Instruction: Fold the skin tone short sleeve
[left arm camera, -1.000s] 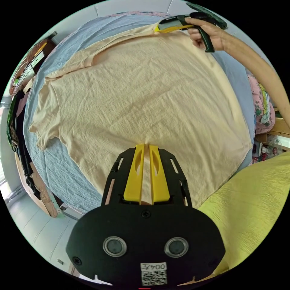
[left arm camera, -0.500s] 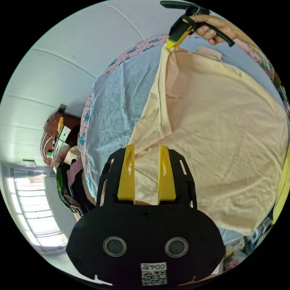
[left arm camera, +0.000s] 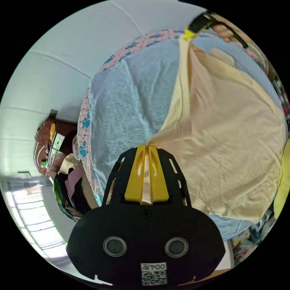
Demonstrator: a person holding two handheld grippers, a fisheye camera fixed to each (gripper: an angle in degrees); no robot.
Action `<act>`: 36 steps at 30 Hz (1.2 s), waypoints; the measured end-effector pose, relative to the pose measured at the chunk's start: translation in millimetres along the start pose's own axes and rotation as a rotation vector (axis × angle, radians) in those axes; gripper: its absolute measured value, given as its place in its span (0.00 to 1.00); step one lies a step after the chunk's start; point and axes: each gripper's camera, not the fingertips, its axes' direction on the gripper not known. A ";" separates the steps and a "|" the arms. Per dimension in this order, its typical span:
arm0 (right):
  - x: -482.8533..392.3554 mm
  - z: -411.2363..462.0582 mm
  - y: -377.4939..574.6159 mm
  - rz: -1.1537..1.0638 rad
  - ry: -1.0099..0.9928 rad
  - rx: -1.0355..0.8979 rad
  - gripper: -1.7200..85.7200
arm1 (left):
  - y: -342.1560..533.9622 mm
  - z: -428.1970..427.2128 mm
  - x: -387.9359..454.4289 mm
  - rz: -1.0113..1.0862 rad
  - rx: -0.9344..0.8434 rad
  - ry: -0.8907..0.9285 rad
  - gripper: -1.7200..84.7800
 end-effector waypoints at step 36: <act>87.0 -31.1 261.4 0.090 0.240 0.179 0.05 | 38.6 41.4 152.2 -0.444 0.022 0.391 0.05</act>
